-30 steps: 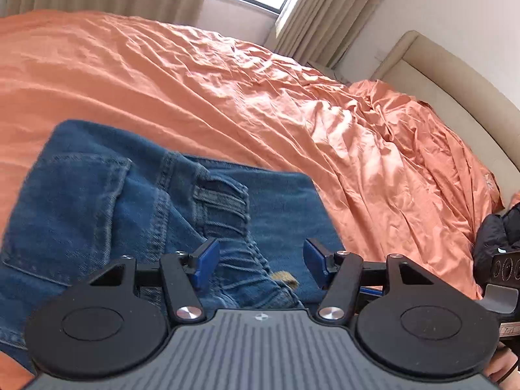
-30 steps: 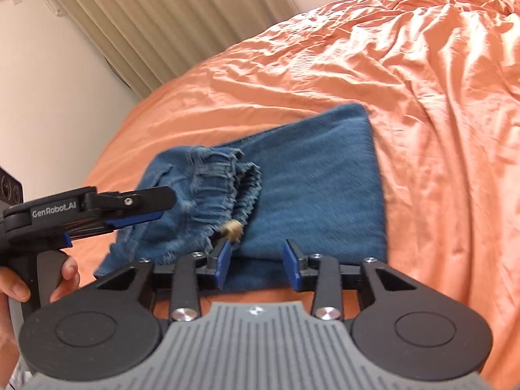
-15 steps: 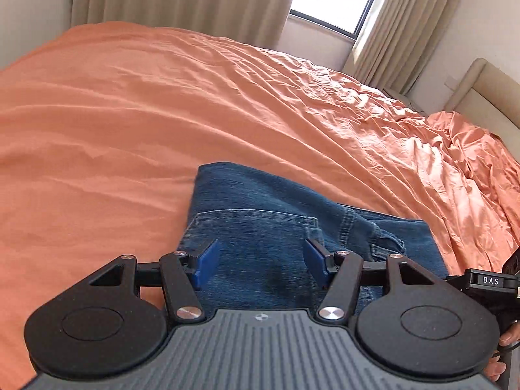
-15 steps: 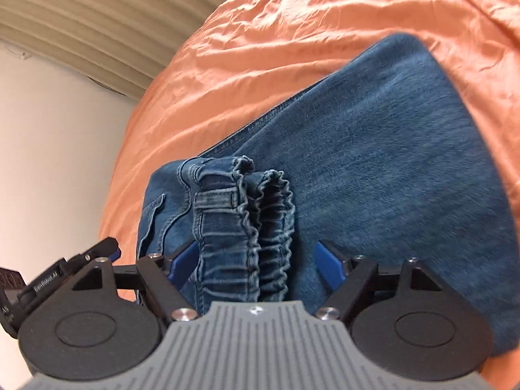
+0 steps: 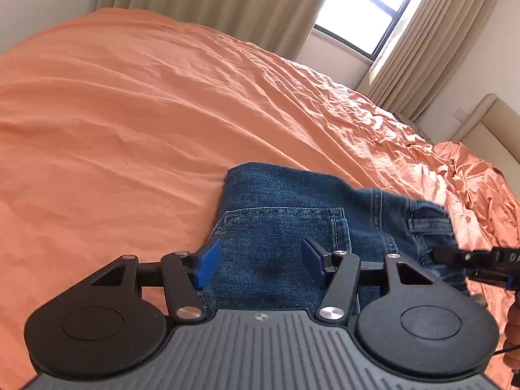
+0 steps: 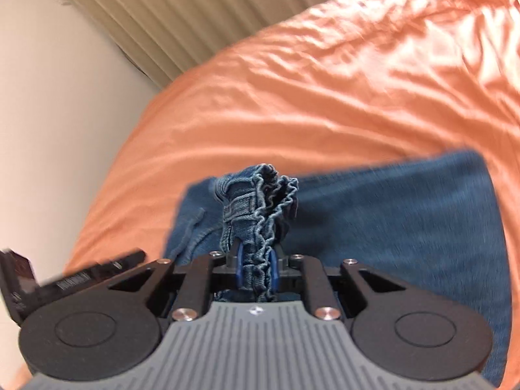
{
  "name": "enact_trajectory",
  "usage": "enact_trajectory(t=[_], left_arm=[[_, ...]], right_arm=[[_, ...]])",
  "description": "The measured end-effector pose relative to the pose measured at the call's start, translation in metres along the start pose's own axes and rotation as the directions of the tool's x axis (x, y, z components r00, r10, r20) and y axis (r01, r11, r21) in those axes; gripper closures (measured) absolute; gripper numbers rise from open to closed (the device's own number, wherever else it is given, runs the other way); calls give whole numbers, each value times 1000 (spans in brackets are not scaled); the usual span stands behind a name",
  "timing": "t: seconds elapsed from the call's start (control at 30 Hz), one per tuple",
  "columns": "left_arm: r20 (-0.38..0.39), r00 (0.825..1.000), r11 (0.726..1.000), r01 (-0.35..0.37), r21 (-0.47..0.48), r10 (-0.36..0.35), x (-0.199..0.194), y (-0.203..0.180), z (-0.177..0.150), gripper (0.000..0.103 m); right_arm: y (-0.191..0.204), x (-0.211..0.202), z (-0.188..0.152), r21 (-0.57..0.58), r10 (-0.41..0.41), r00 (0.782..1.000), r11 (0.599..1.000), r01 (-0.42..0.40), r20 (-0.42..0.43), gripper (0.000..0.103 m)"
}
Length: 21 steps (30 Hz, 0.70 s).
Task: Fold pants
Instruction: 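Grasp the elastic waistband with the right gripper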
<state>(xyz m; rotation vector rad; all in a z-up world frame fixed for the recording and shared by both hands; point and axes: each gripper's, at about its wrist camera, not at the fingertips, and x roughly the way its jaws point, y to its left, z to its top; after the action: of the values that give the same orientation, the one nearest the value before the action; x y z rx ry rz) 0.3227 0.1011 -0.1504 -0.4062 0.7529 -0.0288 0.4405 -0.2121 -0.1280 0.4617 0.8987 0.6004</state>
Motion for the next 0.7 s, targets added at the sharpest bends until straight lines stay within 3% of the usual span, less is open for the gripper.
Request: enact_trajectory(t=[0.13, 0.27, 0.4, 0.5, 0.7], left_arm=[[44, 999, 999, 29, -25, -27, -15, -6, 8, 37], [69, 996, 998, 65, -2, -64, -20, -21, 16, 37], [42, 995, 996, 84, 28, -86, -10, -34, 11, 37], [0, 996, 994, 91, 53, -92, 4, -42, 0, 37], [-68, 994, 991, 88, 101, -81, 30, -53, -16, 37]], right_arm=[[24, -32, 36, -39, 12, 997, 999, -9, 75, 92], [3, -60, 57, -4, -48, 992, 999, 49, 117, 93], [-61, -72, 40, 92, -168, 980, 983, 158, 103, 93], [-121, -63, 11, 202, -242, 969, 952, 230, 39, 93], [-186, -40, -22, 331, -250, 968, 915, 231, 16, 93]])
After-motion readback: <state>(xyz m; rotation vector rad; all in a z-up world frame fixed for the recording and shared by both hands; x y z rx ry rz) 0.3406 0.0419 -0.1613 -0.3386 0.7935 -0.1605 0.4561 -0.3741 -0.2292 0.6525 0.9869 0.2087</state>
